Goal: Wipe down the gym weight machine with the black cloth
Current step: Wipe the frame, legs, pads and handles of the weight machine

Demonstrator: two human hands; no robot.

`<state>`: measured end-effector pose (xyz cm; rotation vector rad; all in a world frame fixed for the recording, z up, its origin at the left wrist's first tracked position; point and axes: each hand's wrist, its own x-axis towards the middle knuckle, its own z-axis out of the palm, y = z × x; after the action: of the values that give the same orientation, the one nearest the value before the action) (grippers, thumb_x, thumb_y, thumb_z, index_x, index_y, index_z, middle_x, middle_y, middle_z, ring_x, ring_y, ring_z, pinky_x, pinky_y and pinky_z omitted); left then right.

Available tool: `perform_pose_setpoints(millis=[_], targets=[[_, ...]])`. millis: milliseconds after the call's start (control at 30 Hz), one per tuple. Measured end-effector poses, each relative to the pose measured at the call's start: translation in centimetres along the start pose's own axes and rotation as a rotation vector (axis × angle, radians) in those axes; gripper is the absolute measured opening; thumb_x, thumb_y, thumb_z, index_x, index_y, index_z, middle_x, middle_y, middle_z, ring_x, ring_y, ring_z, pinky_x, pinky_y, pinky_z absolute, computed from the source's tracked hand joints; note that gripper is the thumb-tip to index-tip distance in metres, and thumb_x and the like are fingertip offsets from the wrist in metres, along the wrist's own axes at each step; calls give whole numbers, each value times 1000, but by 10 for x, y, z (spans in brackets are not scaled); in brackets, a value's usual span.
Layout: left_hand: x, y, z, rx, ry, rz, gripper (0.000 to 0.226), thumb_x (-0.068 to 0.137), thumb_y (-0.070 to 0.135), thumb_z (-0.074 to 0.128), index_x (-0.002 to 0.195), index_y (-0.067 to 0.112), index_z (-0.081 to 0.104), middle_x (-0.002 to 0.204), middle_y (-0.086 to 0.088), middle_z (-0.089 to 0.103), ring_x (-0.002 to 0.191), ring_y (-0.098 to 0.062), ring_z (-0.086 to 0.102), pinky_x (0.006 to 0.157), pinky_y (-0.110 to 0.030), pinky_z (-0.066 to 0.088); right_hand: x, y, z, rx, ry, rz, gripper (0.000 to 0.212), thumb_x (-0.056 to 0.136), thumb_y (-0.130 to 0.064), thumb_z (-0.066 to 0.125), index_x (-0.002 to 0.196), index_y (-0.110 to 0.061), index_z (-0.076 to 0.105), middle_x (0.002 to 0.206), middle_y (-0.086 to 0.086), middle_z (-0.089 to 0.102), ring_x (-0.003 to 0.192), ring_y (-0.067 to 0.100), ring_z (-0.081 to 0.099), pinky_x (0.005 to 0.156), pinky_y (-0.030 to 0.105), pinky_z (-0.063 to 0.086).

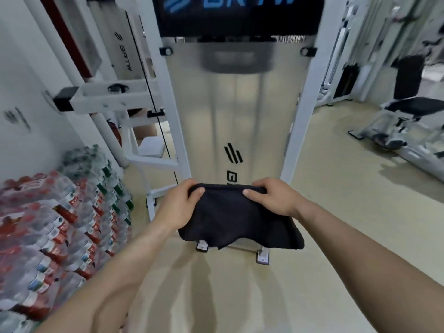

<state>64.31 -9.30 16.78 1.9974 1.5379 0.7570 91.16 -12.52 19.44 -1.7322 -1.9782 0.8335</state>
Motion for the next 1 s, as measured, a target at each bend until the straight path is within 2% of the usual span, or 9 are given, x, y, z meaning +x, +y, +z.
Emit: perform_pose_setpoints(millis=[133, 300, 367, 467, 600, 667, 767, 867, 1000], targets=[[35, 85, 9, -118, 142, 23, 18, 103, 36, 50, 88, 28, 57, 81, 11, 63, 81, -8, 60, 66, -25, 43, 11, 15, -88, 135, -23, -92, 44, 99, -50, 52, 61, -29, 57, 59, -17, 52, 59, 4, 50, 63, 26, 36], [84, 176, 19, -220, 204, 49, 21, 97, 33, 62, 78, 25, 64, 71, 11, 65, 69, -6, 59, 66, -27, 44, 26, 46, -190, 159, 24, -190, 39, 103, -40, 48, 69, -21, 57, 67, -10, 53, 69, 10, 52, 70, 29, 38], [103, 210, 19, -231, 254, 89, 16, 97, 30, 63, 83, 23, 67, 77, 7, 68, 71, -1, 60, 68, -18, 44, 33, 54, -224, 183, 85, -221, 35, 100, -39, 52, 72, -19, 61, 68, -5, 57, 71, 11, 54, 70, 30, 40], [136, 256, 13, -218, 340, 148, 15, 98, 29, 62, 85, 23, 67, 83, 7, 68, 73, 5, 58, 66, -8, 41, 47, 59, -276, 212, 221, -272, 35, 92, -36, 63, 66, -17, 49, 59, -8, 48, 59, 10, 46, 61, 29, 36], [186, 302, -9, -203, 391, 272, 15, 98, 31, 62, 85, 24, 67, 81, 12, 67, 81, -5, 63, 75, -23, 47, 68, 43, -335, 254, 257, -329, 31, 87, -28, 73, 70, -16, 50, 61, -6, 59, 54, 9, 55, 50, 21, 40], [210, 323, -24, -196, 452, 331, 13, 96, 32, 64, 85, 25, 68, 81, 14, 68, 84, -5, 64, 77, -22, 48, 81, 31, -363, 199, 275, -360, 29, 85, -27, 77, 80, -11, 53, 71, -2, 66, 62, 11, 62, 56, 22, 46], [246, 352, -48, -182, 528, 383, 11, 94, 34, 67, 85, 27, 69, 84, 12, 69, 84, -3, 64, 76, -17, 46, 99, 16, -403, 190, 386, -429, 29, 82, -36, 80, 81, -18, 57, 80, 0, 70, 73, 15, 67, 70, 31, 53], [279, 378, -72, -190, 585, 412, 9, 92, 35, 68, 84, 33, 67, 84, 15, 68, 83, 0, 63, 76, -16, 45, 116, -2, -440, 154, 524, -464, 34, 87, -46, 73, 80, -16, 58, 75, -3, 62, 67, 10, 58, 64, 28, 45], [323, 402, -99, -115, 776, 380, 21, 88, 51, 64, 91, 31, 71, 90, 14, 69, 87, -7, 64, 78, -29, 51, 148, -33, -481, 94, 622, -472, 33, 95, -49, 57, 77, -21, 60, 73, -10, 59, 73, 11, 56, 72, 33, 42]])
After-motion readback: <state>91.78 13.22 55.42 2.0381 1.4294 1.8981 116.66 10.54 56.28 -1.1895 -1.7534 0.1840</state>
